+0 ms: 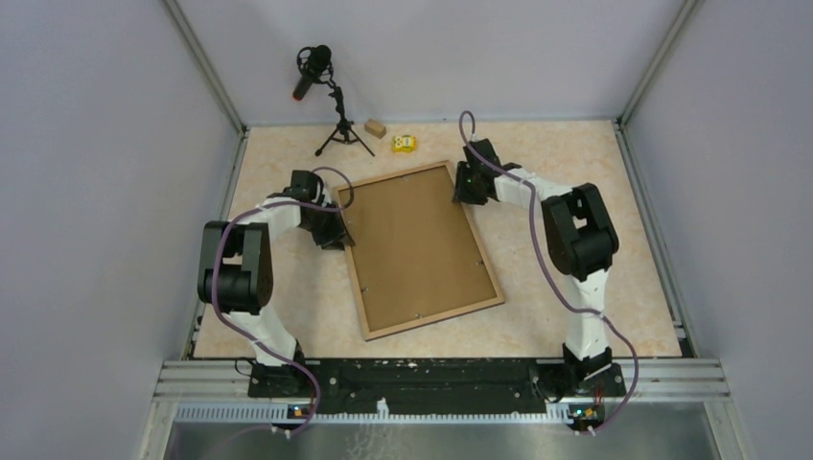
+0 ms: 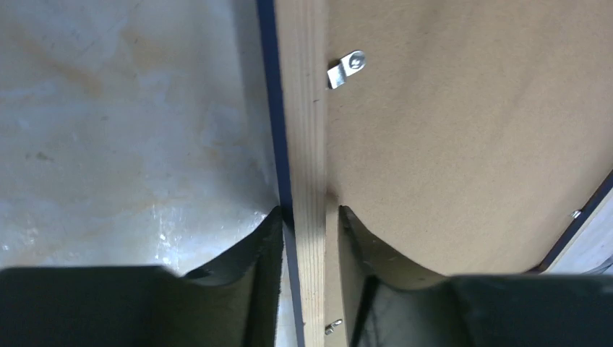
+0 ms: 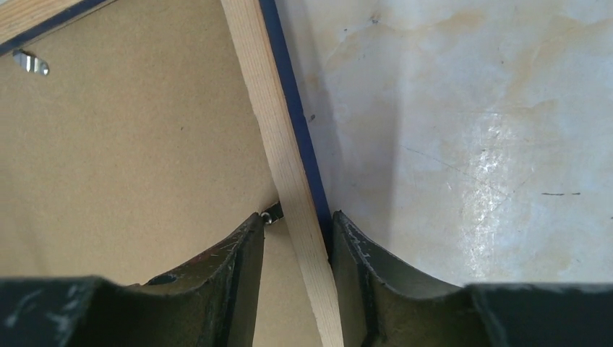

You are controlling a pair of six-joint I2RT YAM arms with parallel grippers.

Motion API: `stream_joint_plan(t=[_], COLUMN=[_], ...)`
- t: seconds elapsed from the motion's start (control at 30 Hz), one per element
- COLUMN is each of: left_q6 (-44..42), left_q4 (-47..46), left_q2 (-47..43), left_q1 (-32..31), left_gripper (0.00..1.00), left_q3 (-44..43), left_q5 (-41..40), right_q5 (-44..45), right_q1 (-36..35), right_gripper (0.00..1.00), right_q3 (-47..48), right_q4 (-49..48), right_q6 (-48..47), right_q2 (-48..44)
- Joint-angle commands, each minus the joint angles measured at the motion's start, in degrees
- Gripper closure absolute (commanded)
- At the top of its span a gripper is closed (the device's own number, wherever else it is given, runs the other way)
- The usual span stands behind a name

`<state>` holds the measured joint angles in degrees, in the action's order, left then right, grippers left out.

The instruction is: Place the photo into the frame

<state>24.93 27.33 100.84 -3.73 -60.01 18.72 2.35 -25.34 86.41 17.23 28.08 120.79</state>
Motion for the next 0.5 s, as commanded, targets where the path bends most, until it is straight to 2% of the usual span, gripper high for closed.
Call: stream_joint_plan(t=[0.0,0.13,0.23,0.33,0.47], left_q6=[-1.6,0.4,2.2,1.9,2.1], left_q4=[-3.7,-4.2,-5.2,-5.1,-4.1], left_q2=[1.7,5.3,8.0,9.9,13.5], left_q1=[0.4,0.4,0.3,0.2,-1.0], left_gripper=[0.56,0.42,0.39,0.38,0.35], left_q3=[0.2,-2.2,-4.2,-6.9,-12.7], left_q5=[3.1,11.1,14.9,13.7,15.6], right_q5=[-9.4,-13.3,-16.2,-15.7,-15.8], right_q1=[-0.1,-0.1,-0.5,-1.3,-2.5], right_gripper=[0.59,0.5,0.48,0.46,0.38], right_q3=[-5.5,-15.0,-23.7,-32.6,-43.2], right_q4=[1.8,-3.1,-7.1,-10.3,-18.1], right_q6=[0.5,1.9,3.4,4.8,8.4], right_q2=[-4.6,-11.0,-16.1,-21.6,-28.9])
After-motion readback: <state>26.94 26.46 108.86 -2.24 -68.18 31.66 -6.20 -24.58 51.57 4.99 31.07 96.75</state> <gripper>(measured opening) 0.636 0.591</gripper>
